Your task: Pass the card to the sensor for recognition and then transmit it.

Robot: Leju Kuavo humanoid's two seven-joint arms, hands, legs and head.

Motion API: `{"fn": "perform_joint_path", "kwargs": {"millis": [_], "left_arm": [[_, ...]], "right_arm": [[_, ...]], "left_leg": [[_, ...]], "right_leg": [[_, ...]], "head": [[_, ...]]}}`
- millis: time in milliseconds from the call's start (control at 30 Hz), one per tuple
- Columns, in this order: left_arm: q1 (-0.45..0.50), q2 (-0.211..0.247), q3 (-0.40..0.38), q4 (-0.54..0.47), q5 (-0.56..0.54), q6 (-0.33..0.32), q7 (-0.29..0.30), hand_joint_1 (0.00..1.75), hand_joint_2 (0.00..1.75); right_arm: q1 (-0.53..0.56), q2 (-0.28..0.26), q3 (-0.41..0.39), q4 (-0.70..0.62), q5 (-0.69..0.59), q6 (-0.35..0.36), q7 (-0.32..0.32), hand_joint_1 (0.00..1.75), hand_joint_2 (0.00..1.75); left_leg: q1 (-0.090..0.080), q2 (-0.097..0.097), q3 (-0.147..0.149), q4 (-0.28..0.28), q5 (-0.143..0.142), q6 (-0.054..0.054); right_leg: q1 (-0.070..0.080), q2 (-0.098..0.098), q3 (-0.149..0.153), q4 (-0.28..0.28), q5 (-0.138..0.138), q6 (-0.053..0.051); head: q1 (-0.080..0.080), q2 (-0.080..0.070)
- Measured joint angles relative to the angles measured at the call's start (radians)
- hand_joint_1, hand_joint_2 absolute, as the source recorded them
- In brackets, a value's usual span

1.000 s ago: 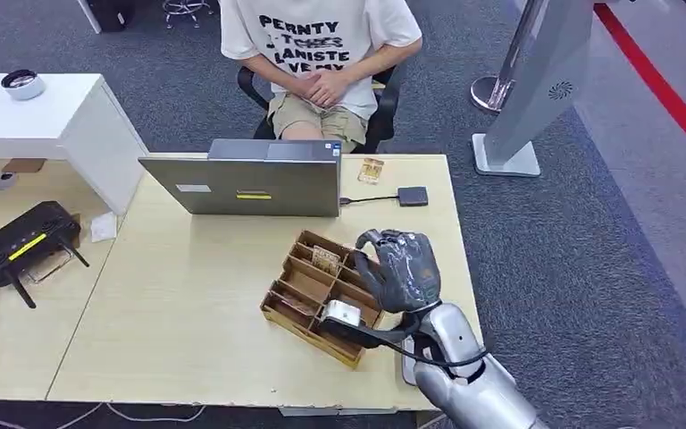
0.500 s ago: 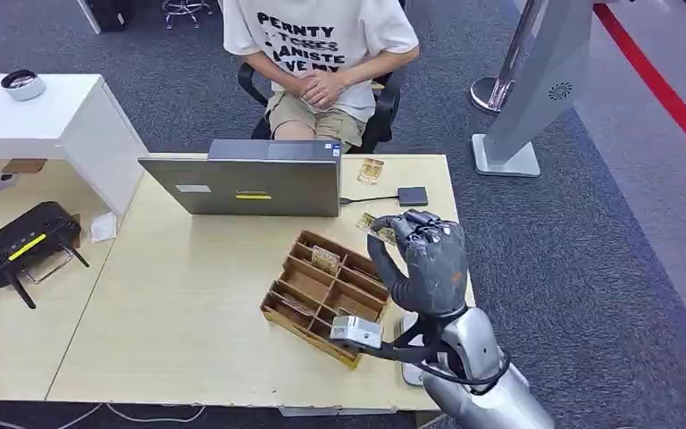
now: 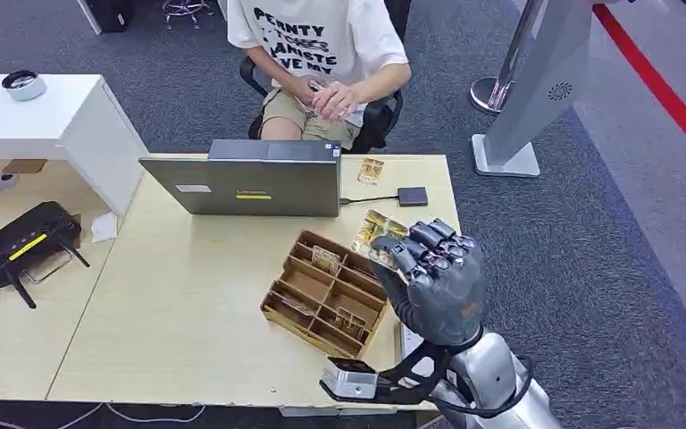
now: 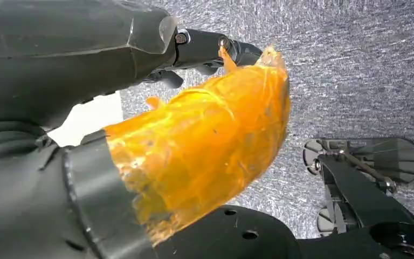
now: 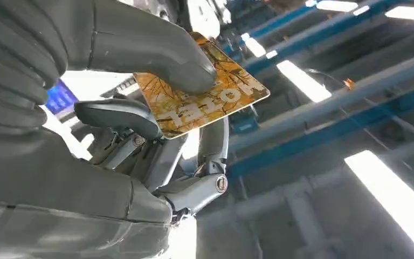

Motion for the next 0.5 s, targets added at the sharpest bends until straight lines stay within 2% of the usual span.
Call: {"fn": "perform_joint_path", "kwargs": {"millis": [167, 333, 400, 500], "left_arm": [[-0.001, 0.000, 0.000, 0.000, -0.033, -0.009, 0.000, 0.00, 0.00], [-0.007, 0.002, 0.000, 0.000, -0.070, -0.018, 0.000, 0.00, 0.00], [-0.010, 0.002, 0.000, 0.000, -0.079, -0.018, 0.000, 0.00, 0.00], [-0.014, 0.003, 0.000, 0.000, -0.109, -0.024, -0.002, 0.00, 0.00]], "right_arm": [[-0.010, 0.013, -0.024, -0.016, 0.052, 0.000, -0.074, 1.75, 1.75], [-0.075, 0.026, -0.048, 0.031, 0.074, 0.000, -0.123, 1.75, 1.75], [-0.099, 0.030, -0.051, 0.058, 0.085, 0.000, -0.125, 1.75, 1.75], [-0.177, 0.029, -0.044, 0.148, 0.137, 0.000, -0.074, 1.75, 1.75]], "left_leg": [[0.000, 0.000, 0.000, 0.000, 0.000, 0.000], [0.000, 0.000, 0.000, 0.000, 0.000, 0.000], [0.000, 0.000, 0.000, 0.000, 0.000, 0.000], [0.000, 0.002, 0.001, 0.000, 0.001, 0.000]], "right_leg": [[0.000, 0.000, 0.000, 0.000, 0.000, 0.000], [0.000, 0.000, 0.000, 0.000, 0.001, 0.000], [0.000, -0.001, 0.001, 0.000, 0.001, 0.000], [0.000, 0.001, 0.001, 0.000, 0.002, -0.001]], "head": [[0.000, 0.000], [0.000, 0.000], [0.000, 0.000], [0.000, 0.000]]}}
